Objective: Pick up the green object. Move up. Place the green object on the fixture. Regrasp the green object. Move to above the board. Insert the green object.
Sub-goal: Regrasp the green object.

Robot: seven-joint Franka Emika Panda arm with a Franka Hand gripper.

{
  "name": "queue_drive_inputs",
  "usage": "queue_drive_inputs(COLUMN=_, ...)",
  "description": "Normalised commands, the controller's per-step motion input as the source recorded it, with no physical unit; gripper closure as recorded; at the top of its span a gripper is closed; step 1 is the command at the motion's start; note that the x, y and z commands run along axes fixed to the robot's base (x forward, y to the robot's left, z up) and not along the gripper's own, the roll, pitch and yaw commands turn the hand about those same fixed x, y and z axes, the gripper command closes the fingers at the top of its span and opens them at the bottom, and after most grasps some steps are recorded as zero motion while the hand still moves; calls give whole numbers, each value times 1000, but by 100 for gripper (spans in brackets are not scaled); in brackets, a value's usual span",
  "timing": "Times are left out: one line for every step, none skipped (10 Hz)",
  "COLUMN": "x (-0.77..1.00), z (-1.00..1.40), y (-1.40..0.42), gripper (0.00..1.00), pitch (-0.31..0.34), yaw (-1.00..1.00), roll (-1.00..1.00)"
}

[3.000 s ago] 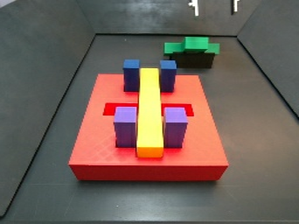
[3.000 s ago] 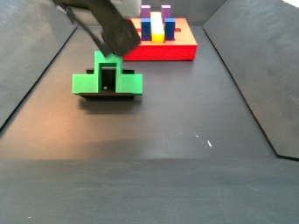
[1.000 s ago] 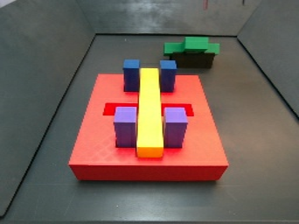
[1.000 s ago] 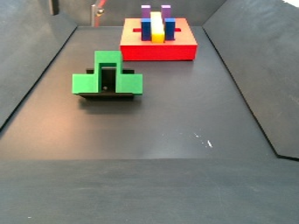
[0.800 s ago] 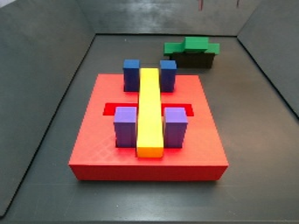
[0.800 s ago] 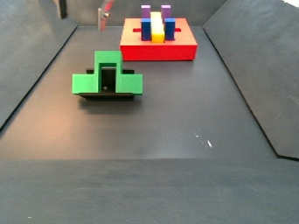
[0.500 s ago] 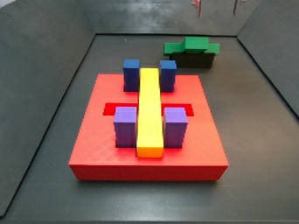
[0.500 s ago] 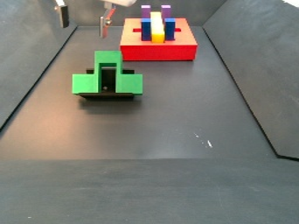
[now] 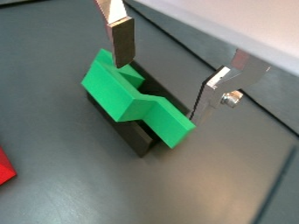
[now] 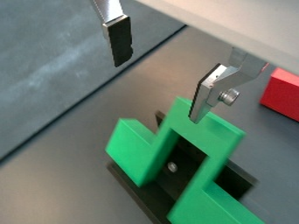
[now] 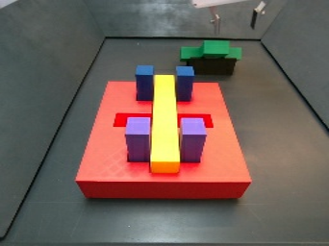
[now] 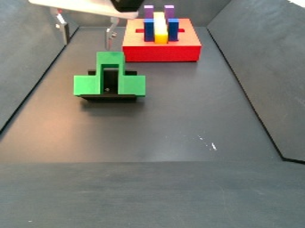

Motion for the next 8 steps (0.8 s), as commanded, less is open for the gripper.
queue_drive_inputs(x=-826, z=0, y=0, gripper=0, pitch=0, yaw=-29, roll=360)
queue_drive_inputs(x=-840, z=0, y=-43, gripper=0, pitch=0, yaw=-71, roll=606)
queue_drive_inputs(x=-617, z=-97, y=-194, gripper=0, pitch=0, yaw=0, roll=603)
queue_drive_inputs(x=-340, z=-340, y=-394, gripper=0, pitch=-89, yaw=11, roll=494)
queue_drive_inputs(x=-320, z=-377, y=-380, gripper=0, pitch=-54, yaw=0, roll=457)
queue_drive_inputs(x=-114, z=-206, y=-251, gripper=0, pitch=-46, yaw=17, roll=303)
queue_drive_inputs(x=211, z=0, y=-20, gripper=0, pitch=0, yaw=229, roll=146)
queue_drive_inputs(x=414, z=143, y=0, gripper=0, pitch=0, yaw=334, roll=0)
